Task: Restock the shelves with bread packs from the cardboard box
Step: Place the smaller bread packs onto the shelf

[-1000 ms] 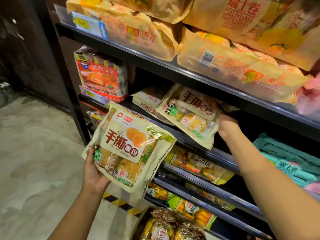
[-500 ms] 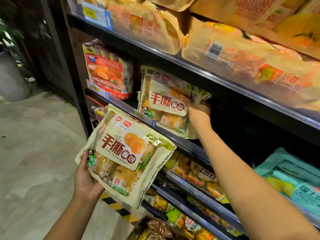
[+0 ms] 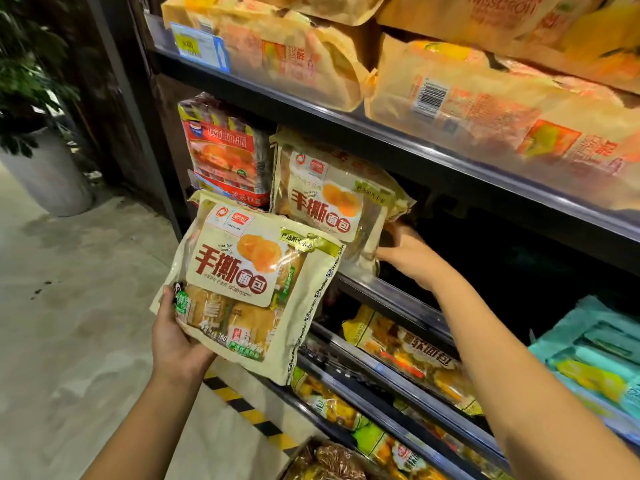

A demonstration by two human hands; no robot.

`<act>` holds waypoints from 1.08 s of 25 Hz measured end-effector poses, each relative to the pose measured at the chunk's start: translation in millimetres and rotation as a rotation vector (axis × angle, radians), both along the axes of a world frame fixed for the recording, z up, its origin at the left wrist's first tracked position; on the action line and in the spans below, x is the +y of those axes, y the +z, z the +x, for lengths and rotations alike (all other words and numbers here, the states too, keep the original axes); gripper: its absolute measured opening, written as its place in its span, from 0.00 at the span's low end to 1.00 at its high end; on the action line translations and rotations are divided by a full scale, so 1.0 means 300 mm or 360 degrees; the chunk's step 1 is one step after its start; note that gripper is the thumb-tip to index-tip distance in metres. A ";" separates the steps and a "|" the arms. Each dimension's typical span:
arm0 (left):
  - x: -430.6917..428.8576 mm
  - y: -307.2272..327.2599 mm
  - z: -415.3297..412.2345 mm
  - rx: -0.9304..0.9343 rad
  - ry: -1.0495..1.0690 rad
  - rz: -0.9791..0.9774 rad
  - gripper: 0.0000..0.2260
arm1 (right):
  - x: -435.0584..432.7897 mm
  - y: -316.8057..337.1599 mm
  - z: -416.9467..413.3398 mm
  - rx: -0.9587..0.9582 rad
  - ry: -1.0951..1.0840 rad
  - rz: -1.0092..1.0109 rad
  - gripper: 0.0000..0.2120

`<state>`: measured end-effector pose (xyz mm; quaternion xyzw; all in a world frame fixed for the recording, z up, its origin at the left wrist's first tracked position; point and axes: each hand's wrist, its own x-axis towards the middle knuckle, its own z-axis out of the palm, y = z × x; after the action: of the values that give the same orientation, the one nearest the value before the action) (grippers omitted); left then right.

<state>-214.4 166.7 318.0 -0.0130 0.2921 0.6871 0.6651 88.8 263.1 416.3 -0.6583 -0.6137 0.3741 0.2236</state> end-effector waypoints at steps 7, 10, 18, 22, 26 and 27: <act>0.022 -0.070 0.082 -0.0017 0.0106 -0.0012 0.23 | 0.052 -0.063 0.144 -0.0409 0.0218 0.0052 0.43; 0.016 -0.117 0.110 0.0003 0.0198 0.0007 0.23 | 0.069 -0.077 0.166 -0.0346 0.0391 0.0138 0.39; -0.071 -0.126 0.208 0.0017 0.0291 0.0049 0.34 | 0.072 -0.144 0.211 -0.0358 0.0318 0.0282 0.11; -0.082 -0.096 0.258 -0.0002 0.0311 0.0005 0.23 | 0.007 -0.123 0.307 -0.0213 0.0248 0.0180 0.15; -0.087 -0.048 0.296 -0.0009 0.0281 0.0015 0.23 | -0.072 -0.071 0.380 0.0033 -0.0292 0.0428 0.16; -0.091 -0.041 0.301 -0.0023 0.0272 0.0010 0.23 | -0.078 -0.058 0.397 0.0063 -0.0418 0.0603 0.17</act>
<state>-124.1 139.5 305.5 -0.0407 0.2830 0.7421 0.6063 208.0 239.5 398.8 -0.6715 -0.5774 0.2328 0.4019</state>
